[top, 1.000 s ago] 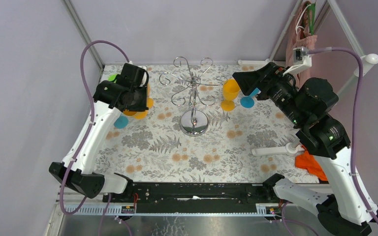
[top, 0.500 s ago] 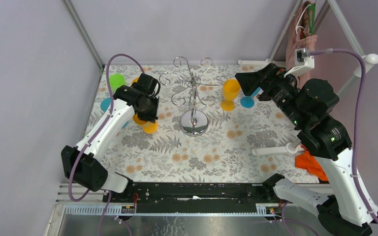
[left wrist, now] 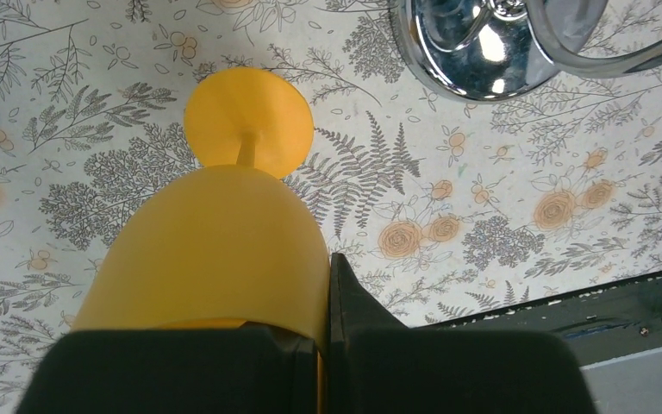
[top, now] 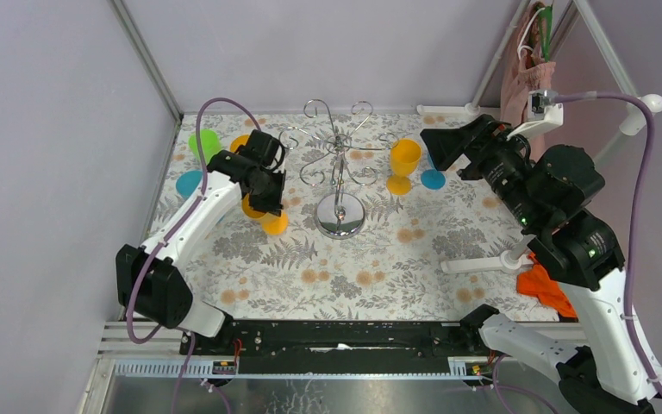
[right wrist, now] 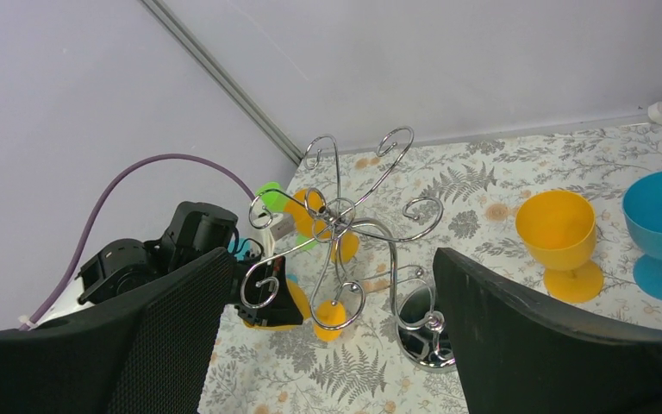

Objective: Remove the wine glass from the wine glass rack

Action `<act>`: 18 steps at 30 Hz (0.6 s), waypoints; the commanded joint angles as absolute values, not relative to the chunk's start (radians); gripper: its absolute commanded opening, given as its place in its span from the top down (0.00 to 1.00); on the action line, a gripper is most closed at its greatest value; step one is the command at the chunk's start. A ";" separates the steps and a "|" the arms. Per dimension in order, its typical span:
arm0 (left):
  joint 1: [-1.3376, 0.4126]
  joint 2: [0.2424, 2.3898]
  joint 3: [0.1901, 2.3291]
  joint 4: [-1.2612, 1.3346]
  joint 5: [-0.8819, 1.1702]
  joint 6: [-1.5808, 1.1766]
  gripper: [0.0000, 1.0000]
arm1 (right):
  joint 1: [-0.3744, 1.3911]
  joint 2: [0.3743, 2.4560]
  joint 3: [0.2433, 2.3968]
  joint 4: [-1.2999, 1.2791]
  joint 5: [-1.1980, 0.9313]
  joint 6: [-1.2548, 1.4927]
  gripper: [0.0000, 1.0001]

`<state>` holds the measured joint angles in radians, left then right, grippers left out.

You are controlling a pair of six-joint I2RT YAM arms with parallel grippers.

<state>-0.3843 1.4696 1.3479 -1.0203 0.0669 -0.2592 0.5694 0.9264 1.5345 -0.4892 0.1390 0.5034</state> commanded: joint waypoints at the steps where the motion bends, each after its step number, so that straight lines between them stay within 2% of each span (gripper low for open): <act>1: -0.377 1.470 1.334 -1.002 0.042 -0.254 1.00 | 0.568 0.941 1.563 -0.468 0.155 0.483 0.05; 18: -0.366 1.517 1.295 -1.010 0.010 -0.274 1.00 | 0.567 0.950 1.556 -0.460 0.161 0.476 0.04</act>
